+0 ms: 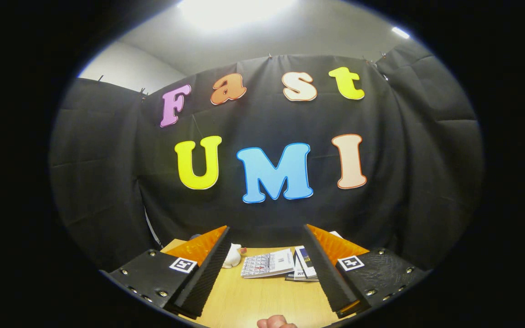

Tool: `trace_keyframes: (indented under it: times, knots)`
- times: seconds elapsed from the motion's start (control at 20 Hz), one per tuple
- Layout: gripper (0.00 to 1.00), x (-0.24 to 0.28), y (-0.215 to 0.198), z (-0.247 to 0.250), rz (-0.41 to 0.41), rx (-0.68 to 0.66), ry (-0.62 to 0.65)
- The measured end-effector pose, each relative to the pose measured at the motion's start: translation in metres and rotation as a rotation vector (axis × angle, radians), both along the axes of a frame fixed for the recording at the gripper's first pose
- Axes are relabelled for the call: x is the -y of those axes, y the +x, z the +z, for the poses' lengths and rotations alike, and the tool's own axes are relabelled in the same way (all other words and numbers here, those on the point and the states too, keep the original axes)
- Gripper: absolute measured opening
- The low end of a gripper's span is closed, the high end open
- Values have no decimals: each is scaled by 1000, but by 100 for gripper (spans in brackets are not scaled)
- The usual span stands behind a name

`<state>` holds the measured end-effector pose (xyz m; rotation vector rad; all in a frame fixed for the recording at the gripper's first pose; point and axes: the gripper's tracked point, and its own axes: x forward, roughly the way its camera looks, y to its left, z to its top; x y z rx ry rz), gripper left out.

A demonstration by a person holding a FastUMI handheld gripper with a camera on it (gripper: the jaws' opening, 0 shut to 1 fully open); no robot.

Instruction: Open the storage box then place both shoes into the box .Put the left shoe in first, then the right shoe, with the right side of both shoes facing outward in a uniform manner.

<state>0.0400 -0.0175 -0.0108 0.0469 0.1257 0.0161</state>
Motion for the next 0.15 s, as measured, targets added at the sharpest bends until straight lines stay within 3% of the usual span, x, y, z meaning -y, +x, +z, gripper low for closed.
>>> trace_keyframes:
  times: [0.15]
  knots:
    - [97, 8, 0, 3, -30, 16, 11]
